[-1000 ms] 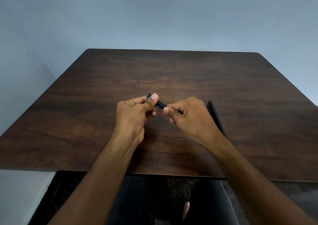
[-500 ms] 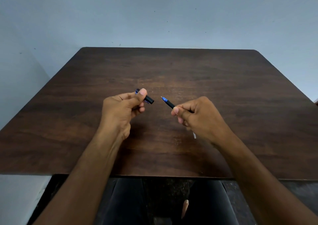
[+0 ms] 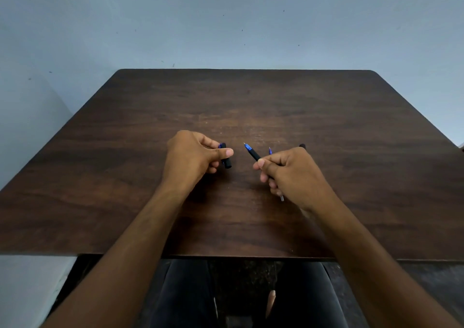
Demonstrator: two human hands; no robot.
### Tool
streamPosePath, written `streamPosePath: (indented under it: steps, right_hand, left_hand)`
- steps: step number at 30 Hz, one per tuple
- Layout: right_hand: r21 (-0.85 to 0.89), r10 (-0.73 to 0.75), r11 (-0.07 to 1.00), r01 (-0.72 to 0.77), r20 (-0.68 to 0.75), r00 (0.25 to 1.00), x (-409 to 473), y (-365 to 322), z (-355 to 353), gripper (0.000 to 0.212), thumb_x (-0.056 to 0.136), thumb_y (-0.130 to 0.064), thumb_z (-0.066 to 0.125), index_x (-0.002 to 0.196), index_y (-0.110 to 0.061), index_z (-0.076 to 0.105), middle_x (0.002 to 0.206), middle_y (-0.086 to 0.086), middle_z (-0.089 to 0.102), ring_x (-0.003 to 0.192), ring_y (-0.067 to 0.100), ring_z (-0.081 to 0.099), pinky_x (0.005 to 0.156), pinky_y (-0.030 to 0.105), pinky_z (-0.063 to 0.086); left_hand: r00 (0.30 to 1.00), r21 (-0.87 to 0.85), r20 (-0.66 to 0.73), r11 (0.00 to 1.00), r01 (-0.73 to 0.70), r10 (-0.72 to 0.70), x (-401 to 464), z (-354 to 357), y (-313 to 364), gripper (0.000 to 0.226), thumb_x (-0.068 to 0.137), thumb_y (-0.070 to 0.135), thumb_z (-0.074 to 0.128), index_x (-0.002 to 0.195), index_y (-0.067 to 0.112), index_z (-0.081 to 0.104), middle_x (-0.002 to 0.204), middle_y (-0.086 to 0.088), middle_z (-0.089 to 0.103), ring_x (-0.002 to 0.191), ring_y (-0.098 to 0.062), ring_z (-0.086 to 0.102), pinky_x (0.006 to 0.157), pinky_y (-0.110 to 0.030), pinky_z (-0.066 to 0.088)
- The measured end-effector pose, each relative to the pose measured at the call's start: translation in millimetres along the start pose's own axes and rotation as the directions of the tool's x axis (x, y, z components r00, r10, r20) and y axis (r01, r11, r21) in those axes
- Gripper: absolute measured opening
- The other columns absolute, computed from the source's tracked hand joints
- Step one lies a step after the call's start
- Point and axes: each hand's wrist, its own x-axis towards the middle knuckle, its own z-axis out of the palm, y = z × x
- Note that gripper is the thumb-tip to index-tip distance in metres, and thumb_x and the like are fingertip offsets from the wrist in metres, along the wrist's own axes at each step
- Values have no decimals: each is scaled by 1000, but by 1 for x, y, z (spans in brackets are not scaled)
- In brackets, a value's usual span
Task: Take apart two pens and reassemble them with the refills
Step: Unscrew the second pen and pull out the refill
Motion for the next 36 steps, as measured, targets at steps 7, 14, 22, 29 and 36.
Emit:
streamPosePath:
  steps: [7, 14, 22, 29, 36]
  right_hand:
    - [84, 37, 996, -40, 40, 999, -2, -4, -7, 23, 101, -8, 57, 88, -6, 75, 57, 1, 62, 46, 13, 49, 45, 27, 42]
    - [87, 52, 995, -56, 40, 998, -4, -5, -13, 22, 102, -9, 57, 91, -4, 75, 58, 3, 63, 41, 12, 49, 44, 26, 44]
    - [86, 56, 994, -60, 54, 997, -3, -2, -8, 22, 102, -9, 57, 89, -6, 75, 61, 6, 64, 43, 14, 49, 43, 27, 42]
    - [110, 45, 993, -52, 60, 997, -7, -3, -8, 22, 102, -8, 56, 91, -4, 74, 63, 7, 65, 50, 19, 50, 45, 29, 43]
    - [185, -11, 983, -1, 62, 998, -12, -5, -10, 22, 102, -8, 56, 93, -3, 75, 61, 4, 63, 46, 12, 49, 43, 25, 41]
  left_hand:
    - [1000, 236, 17, 972, -5, 1, 5, 9, 16, 29, 66, 37, 89, 79, 15, 75, 59, -1, 69, 43, -7, 59, 46, -17, 48]
    - [990, 330, 101, 942, 63, -102, 13, 15, 21, 32, 72, 38, 85, 81, 9, 73, 59, -1, 62, 48, -11, 55, 60, -24, 50]
    - [969, 390, 139, 911, 134, -202, 23, 16, 20, 33, 75, 38, 82, 67, 11, 63, 62, -4, 64, 61, -20, 63, 85, -38, 58]
    - [980, 266, 115, 956, 127, -162, 20, 15, 11, 28, 79, 30, 81, 66, 12, 64, 56, -2, 62, 46, -12, 57, 55, -26, 53]
    - [887, 287, -248, 904, -318, 391, -20, 5, -4, 26, 71, 49, 82, 60, 33, 65, 56, 18, 64, 57, 4, 60, 51, -17, 43]
